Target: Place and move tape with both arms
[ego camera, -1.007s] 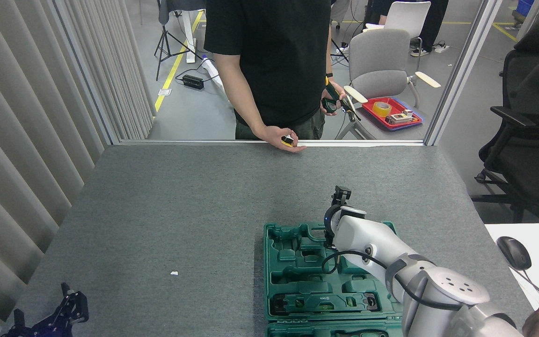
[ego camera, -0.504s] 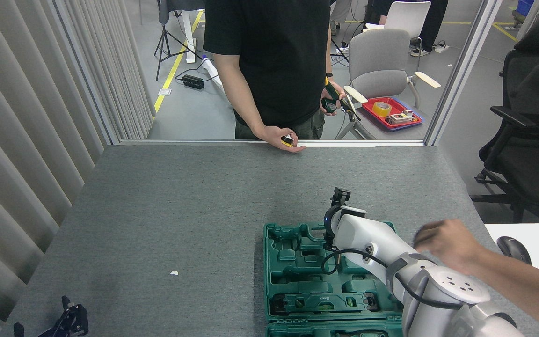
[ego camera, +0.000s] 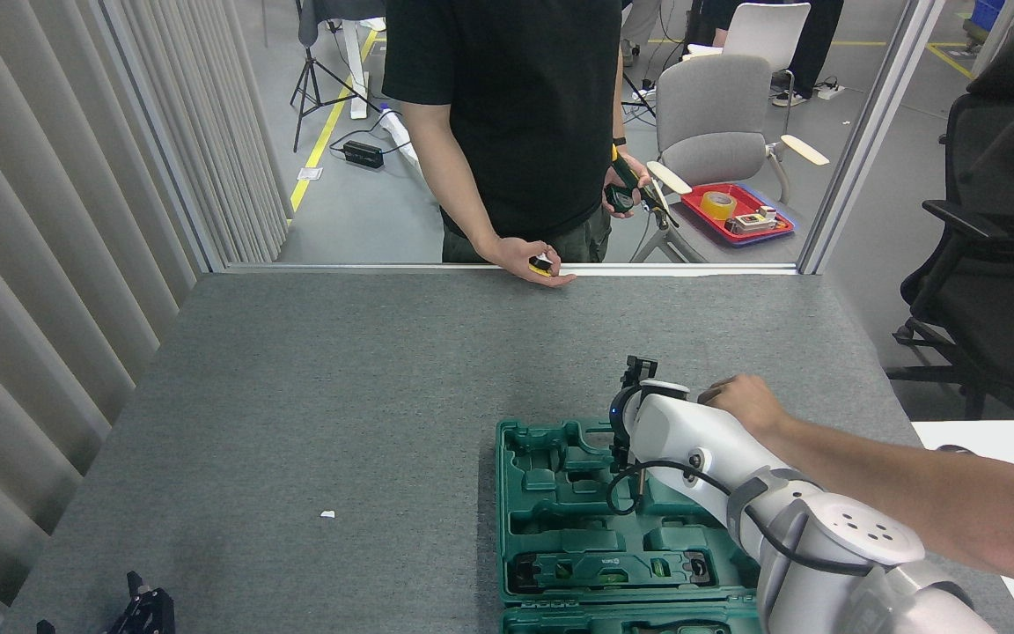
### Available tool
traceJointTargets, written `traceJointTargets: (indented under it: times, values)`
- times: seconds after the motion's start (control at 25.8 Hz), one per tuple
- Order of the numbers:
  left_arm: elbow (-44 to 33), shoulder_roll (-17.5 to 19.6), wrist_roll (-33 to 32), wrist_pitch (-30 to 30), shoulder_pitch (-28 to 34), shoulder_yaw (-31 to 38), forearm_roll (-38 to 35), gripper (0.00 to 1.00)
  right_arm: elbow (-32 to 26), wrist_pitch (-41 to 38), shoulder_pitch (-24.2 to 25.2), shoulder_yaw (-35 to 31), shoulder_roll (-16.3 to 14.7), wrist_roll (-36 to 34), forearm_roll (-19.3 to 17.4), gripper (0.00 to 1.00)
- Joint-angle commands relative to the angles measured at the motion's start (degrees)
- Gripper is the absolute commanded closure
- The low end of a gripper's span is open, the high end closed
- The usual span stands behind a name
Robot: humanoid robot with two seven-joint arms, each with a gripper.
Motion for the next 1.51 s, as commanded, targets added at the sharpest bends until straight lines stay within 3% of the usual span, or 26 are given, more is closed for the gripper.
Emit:
traceJointTargets:
  times: [0.0,0.15,0.35,0.54,0.7,0.89,1.08,1.24,1.36,1.47]
  values:
    - [-0.74,-0.01,-0.15,-0.01,0.39,-0.11,0.03,0.01,0.4,1.18,0.08,0.08,-0.22,0.01,-0.93,0.0]
    - [-1.09,-0.1,-0.16,-0.18,0.39,-0.11,0.03,0.01,0.4,3.81,0.78,0.25,-0.14,0.01,-1.02,0.01]
    - [-1.01,-0.19,-0.16,-0.18,0.39,-0.11,0.03,0.01,0.23,14.62,1.13,0.34,-0.22,0.01,-1.02,0.01]
    - [-1.09,-0.28,-0.24,-0.18,0.04,-1.69,0.12,0.01,-0.21,12.07,3.24,0.43,-0.14,-0.08,-0.84,0.01]
    - [-0.39,-0.98,-0.16,0.26,-0.31,-3.98,0.2,0.01,-0.21,11.28,-0.01,0.43,-0.66,-0.08,-0.93,0.0]
    - [-0.13,-1.77,-0.07,0.52,-0.4,-4.06,0.2,0.01,-0.3,0.91,-1.06,0.34,-0.75,-0.16,-0.84,0.01]
    - [-0.04,-2.56,0.02,0.61,-0.4,-4.06,0.2,0.01,-0.3,6.01,-3.26,0.08,-1.1,-0.16,-1.02,0.0]
    - [-0.3,-2.47,0.02,0.61,-0.31,-4.06,0.12,0.01,-0.65,5.83,-3.35,-0.27,-0.75,-0.25,-1.9,0.0]
    - [-0.13,-2.65,0.02,0.7,-0.4,-4.06,0.12,0.01,-3.81,4.69,-3.7,-0.45,-1.19,-0.34,-1.99,0.0]
    - [-0.04,-3.7,0.02,0.78,-1.19,-4.15,-0.06,0.01,-7.77,5.13,-3.7,-3.0,-3.56,-0.34,-2.6,0.0]
